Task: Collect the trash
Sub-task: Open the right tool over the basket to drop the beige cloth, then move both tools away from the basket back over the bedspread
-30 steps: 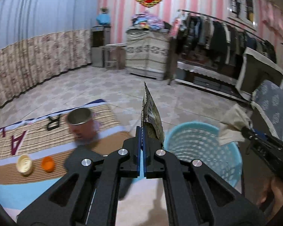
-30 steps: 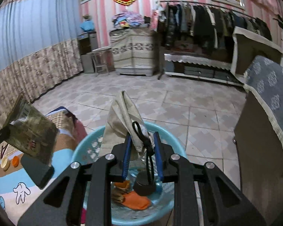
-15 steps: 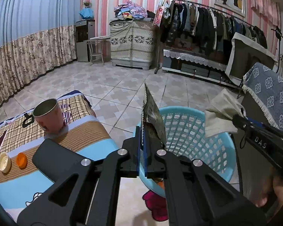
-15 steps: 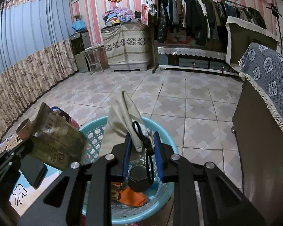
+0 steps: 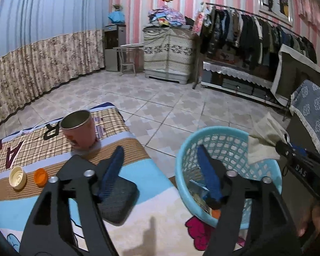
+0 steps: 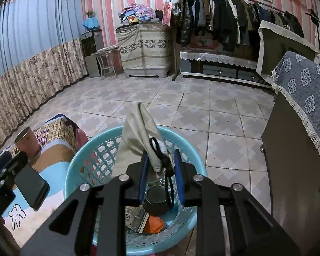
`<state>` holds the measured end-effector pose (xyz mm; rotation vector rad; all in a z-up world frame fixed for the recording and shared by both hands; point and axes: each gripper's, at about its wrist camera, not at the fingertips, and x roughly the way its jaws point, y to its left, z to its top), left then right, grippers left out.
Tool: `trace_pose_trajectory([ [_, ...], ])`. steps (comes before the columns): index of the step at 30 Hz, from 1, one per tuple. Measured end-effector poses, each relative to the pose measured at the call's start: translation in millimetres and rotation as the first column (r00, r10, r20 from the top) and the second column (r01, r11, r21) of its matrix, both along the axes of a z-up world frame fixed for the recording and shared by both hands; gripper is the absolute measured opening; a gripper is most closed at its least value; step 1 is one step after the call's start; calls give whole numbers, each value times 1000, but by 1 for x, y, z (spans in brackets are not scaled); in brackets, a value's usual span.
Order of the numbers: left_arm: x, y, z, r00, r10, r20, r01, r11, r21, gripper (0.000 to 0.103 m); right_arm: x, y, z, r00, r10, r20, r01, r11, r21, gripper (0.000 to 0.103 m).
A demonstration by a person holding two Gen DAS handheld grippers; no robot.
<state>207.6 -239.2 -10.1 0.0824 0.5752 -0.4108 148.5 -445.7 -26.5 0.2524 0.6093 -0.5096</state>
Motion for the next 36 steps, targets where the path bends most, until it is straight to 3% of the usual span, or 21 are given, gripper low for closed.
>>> trace_pose_trajectory([
  [8, 3, 17, 2, 999, 49, 18, -49, 999, -3, 85, 11, 11, -7, 1000, 26, 10, -26, 999, -30, 30],
  [9, 3, 20, 3, 998, 54, 19, -54, 999, -5, 86, 12, 12, -7, 1000, 26, 11, -26, 999, -33, 35],
  [11, 4, 24, 4, 998, 63, 18, -63, 998, -12, 87, 13, 12, -8, 1000, 20, 11, -20, 999, -37, 59],
  [15, 5, 31, 4, 997, 75, 16, -75, 997, -21, 89, 12, 11, -10, 1000, 18, 12, -17, 1000, -21, 72],
  [17, 5, 34, 5, 996, 86, 19, -85, 996, -22, 91, 10, 11, -9, 1000, 11, 19, -10, 1000, -26, 83],
  [20, 6, 37, 6, 996, 92, 21, -92, 996, -17, 91, 11, 14, -9, 1000, 5, 8, -4, 999, -45, 85],
  [22, 6, 41, 7, 995, 100, 27, -99, 995, -10, 92, 13, 17, -10, 1000, 3, 0, -3, 998, -55, 92],
  [27, 4, 58, 10, 989, 138, 57, -140, 989, 37, 97, 17, 22, -11, 1000, 17, -8, -18, 998, -55, 93],
  [36, 13, 134, 13, 956, 287, 60, -290, 955, 57, 97, 28, 59, -1, 989, 137, 58, -138, 990, -1, 96],
])
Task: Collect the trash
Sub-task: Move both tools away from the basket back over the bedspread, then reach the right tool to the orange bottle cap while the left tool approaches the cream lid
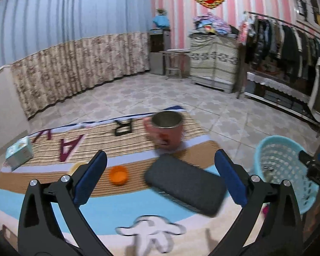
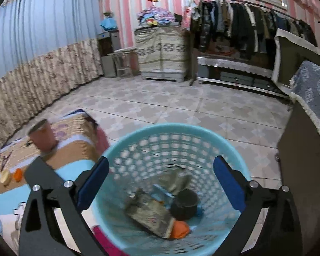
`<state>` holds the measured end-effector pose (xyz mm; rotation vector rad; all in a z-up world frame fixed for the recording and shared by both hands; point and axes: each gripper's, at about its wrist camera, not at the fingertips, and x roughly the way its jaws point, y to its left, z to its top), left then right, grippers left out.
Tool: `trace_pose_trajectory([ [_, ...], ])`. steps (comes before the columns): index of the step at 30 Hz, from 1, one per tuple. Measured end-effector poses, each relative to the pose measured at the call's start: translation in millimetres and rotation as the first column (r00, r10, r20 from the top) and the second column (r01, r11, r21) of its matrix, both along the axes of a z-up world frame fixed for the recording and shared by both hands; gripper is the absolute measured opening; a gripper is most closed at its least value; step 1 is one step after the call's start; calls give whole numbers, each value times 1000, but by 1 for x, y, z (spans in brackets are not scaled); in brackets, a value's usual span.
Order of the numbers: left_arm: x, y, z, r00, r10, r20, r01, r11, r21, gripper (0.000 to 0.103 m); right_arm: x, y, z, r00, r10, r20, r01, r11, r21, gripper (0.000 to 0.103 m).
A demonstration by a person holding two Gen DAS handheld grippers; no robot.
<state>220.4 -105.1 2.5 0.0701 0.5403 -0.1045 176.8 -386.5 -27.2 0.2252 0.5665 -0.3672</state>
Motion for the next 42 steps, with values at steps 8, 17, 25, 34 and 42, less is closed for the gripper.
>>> trace_pose_trajectory([
  [8, 3, 69, -4, 996, 92, 2, -92, 995, 48, 98, 21, 66, 13, 982, 179, 59, -182, 982, 48, 98],
  [17, 12, 106, -15, 991, 132, -25, -130, 988, 80, 97, 51, 156, 24, 943, 331, 43, -330, 943, -36, 98],
  [25, 17, 129, -19, 988, 157, 0, -157, 984, 83, 97, 83, 196, 13, 917, 398, -1, -398, 916, -48, 99],
  [34, 38, 159, -33, 971, 225, -78, -220, 973, 69, 98, 105, 229, -10, 880, 472, -49, -473, 880, -29, 99],
  [42, 47, 178, -44, 957, 263, -122, -264, 964, 8, 98, 112, 226, -25, 879, 468, -94, -471, 882, -14, 99],
])
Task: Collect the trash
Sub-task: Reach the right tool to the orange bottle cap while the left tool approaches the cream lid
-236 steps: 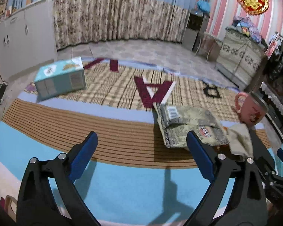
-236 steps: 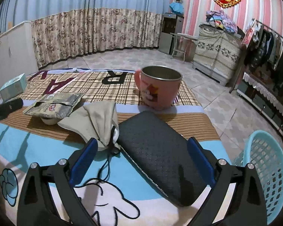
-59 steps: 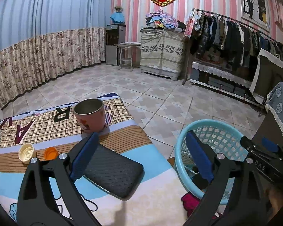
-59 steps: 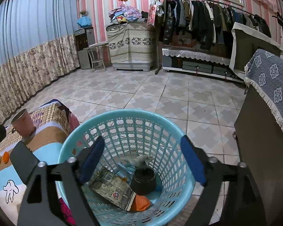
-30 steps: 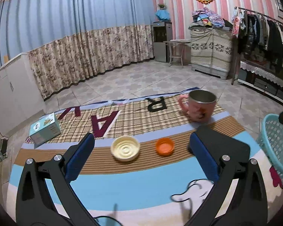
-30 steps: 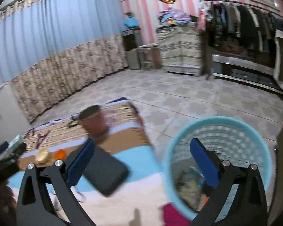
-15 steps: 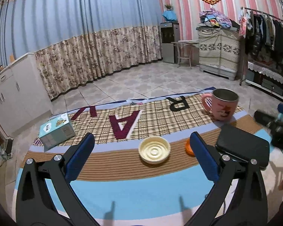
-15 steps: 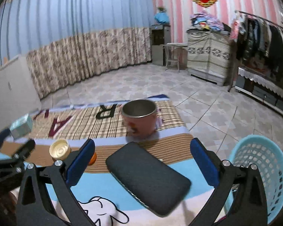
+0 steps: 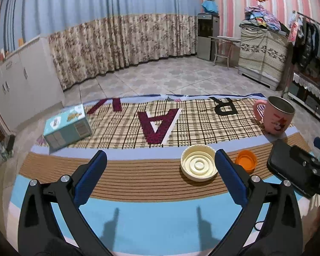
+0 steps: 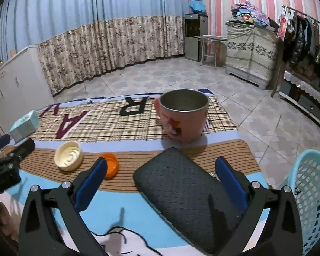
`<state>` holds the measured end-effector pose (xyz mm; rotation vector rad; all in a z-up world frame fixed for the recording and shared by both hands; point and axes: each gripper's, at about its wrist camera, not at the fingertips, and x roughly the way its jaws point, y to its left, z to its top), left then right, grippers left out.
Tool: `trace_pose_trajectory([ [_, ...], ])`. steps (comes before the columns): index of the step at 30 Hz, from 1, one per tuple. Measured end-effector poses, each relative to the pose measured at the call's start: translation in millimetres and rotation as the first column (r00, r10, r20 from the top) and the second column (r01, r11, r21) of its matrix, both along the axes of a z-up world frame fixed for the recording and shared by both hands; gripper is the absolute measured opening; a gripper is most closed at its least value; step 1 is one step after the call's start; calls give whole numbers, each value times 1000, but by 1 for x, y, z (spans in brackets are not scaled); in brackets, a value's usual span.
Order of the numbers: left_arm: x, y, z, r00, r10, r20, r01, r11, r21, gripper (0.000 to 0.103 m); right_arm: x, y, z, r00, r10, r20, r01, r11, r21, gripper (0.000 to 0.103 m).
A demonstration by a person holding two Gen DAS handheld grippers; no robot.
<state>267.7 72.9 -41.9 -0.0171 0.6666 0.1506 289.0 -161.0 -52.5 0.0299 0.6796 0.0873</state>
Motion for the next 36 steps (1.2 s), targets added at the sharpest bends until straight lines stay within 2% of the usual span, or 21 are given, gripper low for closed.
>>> trace_pose_trajectory([
  [4, 8, 4, -8, 999, -3, -33, 1, 999, -53, 98, 0, -1, 1, 1000, -11, 12, 10, 1000, 4, 99],
  [7, 10, 0, -13, 999, -5, -35, 4, 1000, -27, 98, 1, 1, -1, 1000, -19, 12, 19, 1000, 2, 99],
  [9, 10, -1, -16, 999, -11, -34, 10, 999, -33, 98, 7, 2, -4, 999, -22, -23, 22, 1000, -14, 99],
  [12, 13, 2, -18, 999, -13, -43, 9, 997, -83, 98, 11, -1, -9, 998, -10, -59, 10, 1000, -7, 99],
  [16, 13, 7, -21, 998, -47, -33, 42, 988, -145, 98, 9, -5, -10, 999, 7, -49, -6, 1000, 1, 99],
  [19, 14, 4, -23, 999, -24, -43, 21, 996, -85, 98, 7, -1, -10, 999, 1, -32, -3, 998, -60, 99],
  [21, 16, 3, -26, 998, 3, -58, -5, 999, -42, 98, 6, 1, -9, 1000, 13, -26, -14, 998, -65, 99],
  [27, 20, 6, -29, 997, -6, -82, 1, 998, -59, 98, 11, 12, -10, 997, 68, -35, -70, 997, -42, 97],
  [28, 22, 6, -30, 996, -7, -94, 1, 998, -58, 98, 11, 14, -11, 996, 76, -37, -78, 996, -41, 96],
  [30, 25, 6, -31, 995, -16, -99, 9, 997, -71, 98, 15, 20, -12, 993, 106, -52, -108, 994, -37, 84],
  [31, 25, 5, -31, 995, -22, -95, 15, 997, -74, 98, 17, 24, -13, 990, 126, -65, -128, 991, -26, 75],
  [33, 25, 3, -31, 996, -21, -88, 16, 998, -55, 98, 22, 30, -16, 986, 144, -80, -146, 989, -19, 71],
  [36, 27, 5, -30, 998, -3, -69, -1, 999, -48, 98, 28, 40, -20, 979, 178, -98, -179, 984, -8, 59],
])
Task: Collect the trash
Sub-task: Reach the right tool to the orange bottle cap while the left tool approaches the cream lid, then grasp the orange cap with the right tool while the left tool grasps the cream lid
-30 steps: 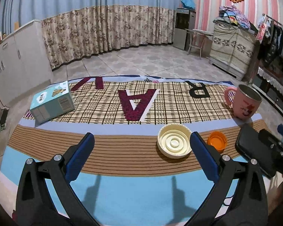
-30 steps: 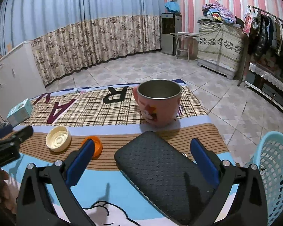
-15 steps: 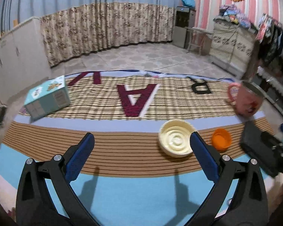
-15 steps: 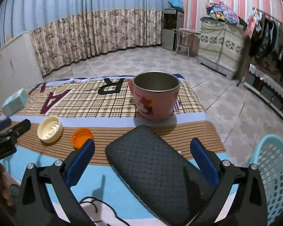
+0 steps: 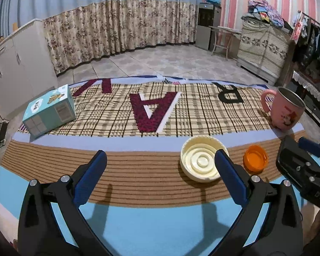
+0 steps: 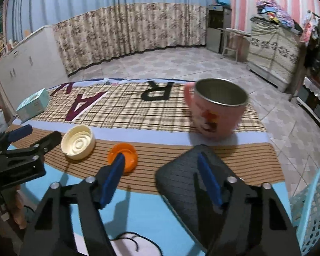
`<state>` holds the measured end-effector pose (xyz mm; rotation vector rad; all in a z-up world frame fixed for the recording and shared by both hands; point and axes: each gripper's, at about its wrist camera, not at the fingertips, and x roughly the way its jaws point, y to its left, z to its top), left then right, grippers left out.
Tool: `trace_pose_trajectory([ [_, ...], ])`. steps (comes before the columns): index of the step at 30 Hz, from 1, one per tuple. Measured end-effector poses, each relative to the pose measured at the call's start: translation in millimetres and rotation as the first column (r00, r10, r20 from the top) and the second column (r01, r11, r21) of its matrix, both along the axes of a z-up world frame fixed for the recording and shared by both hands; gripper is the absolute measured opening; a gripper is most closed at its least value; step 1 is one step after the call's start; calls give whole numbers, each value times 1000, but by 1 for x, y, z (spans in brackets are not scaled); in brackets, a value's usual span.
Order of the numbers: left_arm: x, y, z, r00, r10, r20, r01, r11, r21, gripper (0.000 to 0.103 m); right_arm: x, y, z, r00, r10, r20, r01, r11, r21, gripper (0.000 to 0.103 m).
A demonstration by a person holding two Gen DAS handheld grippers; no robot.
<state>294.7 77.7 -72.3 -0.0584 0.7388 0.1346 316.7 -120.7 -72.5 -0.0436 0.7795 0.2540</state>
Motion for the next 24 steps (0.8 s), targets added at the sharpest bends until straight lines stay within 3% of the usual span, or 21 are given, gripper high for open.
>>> trace_pose_trajectory([
  [3, 5, 4, -4, 1000, 9, -18, -10, 1000, -16, 88, 5, 7, -6, 1000, 15, -23, -15, 1000, 10, 49],
  [5, 10, 7, -10, 999, -1, -50, -1, 999, -40, 73, 7, 10, -11, 999, 21, -35, -20, 1000, 8, 44],
  [7, 14, 9, -15, 998, -11, -68, 7, 998, -60, 65, 9, 12, -14, 999, 23, -40, -23, 1000, 4, 42],
  [10, 14, 7, -17, 997, -24, -70, 19, 998, -59, 64, 8, 14, -15, 999, 25, -35, -25, 1000, 8, 42],
  [12, 15, 4, -17, 997, -40, -72, 36, 998, -52, 58, 8, 16, -15, 999, 26, -30, -26, 1000, 5, 42],
  [14, 17, -2, -20, 994, -61, -91, 57, 998, -39, 46, 7, 20, -16, 999, 29, -29, -29, 1000, -5, 42],
  [17, 19, -7, -22, 991, -79, -105, 76, 997, -29, 37, 8, 24, -20, 999, 33, -36, -34, 999, -16, 37],
  [19, 19, -9, -22, 990, -93, -105, 90, 995, -36, 31, 9, 23, -20, 999, 35, -37, -36, 999, -12, 37],
  [22, 19, -11, -24, 986, -120, -116, 113, 992, -61, 13, 10, 24, -24, 998, 41, -55, -41, 999, 3, 30],
  [24, 20, -11, -25, 985, -125, -118, 117, 990, -75, 9, 11, 26, -27, 997, 47, -66, -47, 999, 8, 28],
])
